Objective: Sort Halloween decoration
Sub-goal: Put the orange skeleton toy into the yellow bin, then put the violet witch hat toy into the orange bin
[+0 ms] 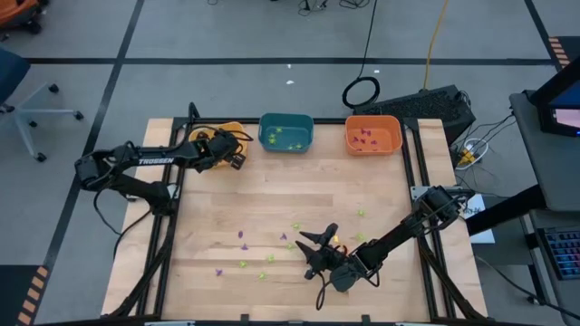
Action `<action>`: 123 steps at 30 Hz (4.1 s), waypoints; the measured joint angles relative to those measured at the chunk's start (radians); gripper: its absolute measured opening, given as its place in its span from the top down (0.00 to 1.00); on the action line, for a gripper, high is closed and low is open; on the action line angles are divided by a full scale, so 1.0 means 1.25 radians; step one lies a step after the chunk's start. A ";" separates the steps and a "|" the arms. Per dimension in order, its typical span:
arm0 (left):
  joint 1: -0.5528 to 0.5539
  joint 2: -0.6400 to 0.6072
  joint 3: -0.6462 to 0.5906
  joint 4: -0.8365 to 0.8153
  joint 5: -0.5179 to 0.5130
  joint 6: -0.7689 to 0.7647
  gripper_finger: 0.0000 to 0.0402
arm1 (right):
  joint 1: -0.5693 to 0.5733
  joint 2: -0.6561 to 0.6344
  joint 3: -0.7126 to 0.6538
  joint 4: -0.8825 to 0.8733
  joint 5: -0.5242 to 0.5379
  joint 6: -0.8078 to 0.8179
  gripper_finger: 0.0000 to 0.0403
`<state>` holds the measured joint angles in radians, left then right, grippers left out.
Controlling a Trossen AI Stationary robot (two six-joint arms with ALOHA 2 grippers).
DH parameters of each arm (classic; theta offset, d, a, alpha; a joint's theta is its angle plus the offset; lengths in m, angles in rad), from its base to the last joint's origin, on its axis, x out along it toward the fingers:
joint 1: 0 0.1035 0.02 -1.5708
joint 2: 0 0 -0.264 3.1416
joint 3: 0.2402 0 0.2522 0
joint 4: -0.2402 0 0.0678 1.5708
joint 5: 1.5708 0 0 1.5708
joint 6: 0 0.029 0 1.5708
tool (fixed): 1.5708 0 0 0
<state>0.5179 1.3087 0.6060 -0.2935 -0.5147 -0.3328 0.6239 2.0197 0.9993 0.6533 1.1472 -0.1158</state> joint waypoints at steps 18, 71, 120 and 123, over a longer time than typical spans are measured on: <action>-0.266 -0.295 0.000 -0.150 0.072 -0.110 0.56 | 0.000 0.000 0.000 -0.012 0.000 0.066 0.66; -0.923 -0.277 -0.100 0.045 -0.254 -0.310 0.56 | -0.196 0.005 0.296 -0.632 -0.504 0.303 0.66; -0.923 -0.276 -0.100 0.049 -0.254 -0.310 0.56 | -0.185 0.093 0.293 -0.633 -0.473 0.406 1.00; -0.923 -0.276 -0.100 0.048 -0.254 -0.310 0.56 | -0.179 0.080 0.294 -0.629 -0.474 0.396 1.00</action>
<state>-0.6353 0.9634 0.4808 -0.2331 -0.8317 -0.7200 0.4002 2.1202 1.3663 -0.1332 0.5547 0.3791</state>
